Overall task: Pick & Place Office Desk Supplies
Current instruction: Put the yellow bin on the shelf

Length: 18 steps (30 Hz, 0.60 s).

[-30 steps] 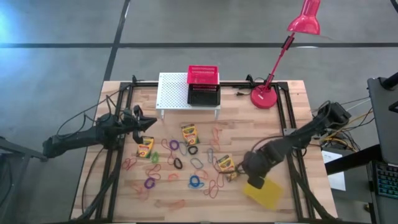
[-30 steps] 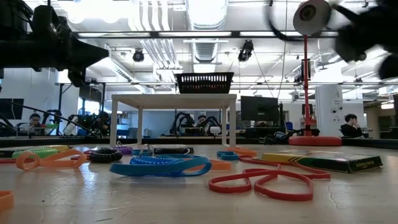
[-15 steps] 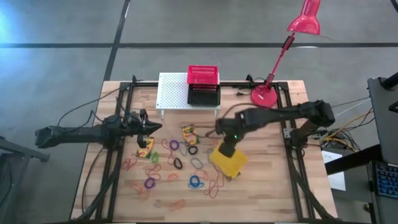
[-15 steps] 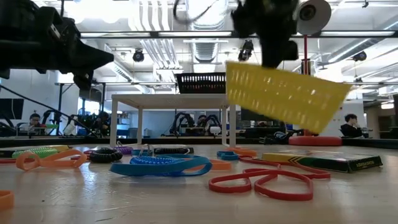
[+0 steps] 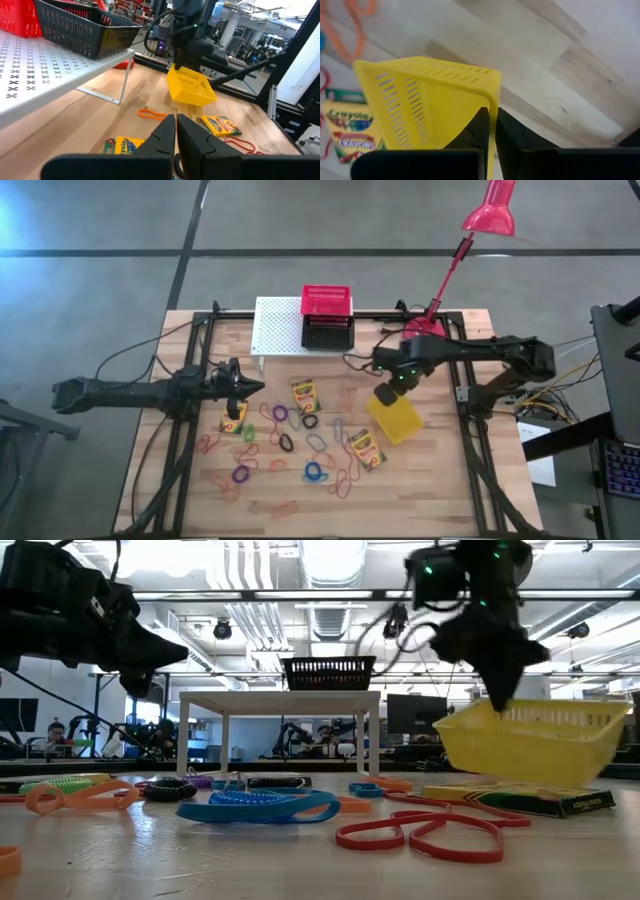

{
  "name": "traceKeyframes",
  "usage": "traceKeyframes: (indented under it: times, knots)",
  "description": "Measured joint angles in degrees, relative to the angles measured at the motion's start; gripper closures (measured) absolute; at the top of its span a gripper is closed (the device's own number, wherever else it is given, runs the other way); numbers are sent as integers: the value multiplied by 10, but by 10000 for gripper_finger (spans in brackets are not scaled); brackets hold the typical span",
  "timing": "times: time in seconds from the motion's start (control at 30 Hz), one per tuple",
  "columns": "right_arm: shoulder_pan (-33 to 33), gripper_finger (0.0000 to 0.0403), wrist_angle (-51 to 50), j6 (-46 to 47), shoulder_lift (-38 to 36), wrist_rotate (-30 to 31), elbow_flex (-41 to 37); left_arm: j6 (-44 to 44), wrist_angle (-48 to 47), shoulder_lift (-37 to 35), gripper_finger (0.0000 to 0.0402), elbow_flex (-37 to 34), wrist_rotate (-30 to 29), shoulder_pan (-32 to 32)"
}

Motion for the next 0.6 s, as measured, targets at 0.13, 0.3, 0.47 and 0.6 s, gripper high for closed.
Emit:
traceKeyframes:
  times: [0.13,0.3,0.47,0.6]
  knots:
    - [-14,387,57,16,-46,-1,-66,0,0,0,378,0,0,0]
    - [-17,341,113,31,-109,0,-120,0,0,0,378,0,0,0]
    - [-13,273,134,15,-180,5,-133,2,-1,0,378,0,0,0]
    - [30,237,135,-45,-231,-12,-120,2,-3,0,378,0,0,0]
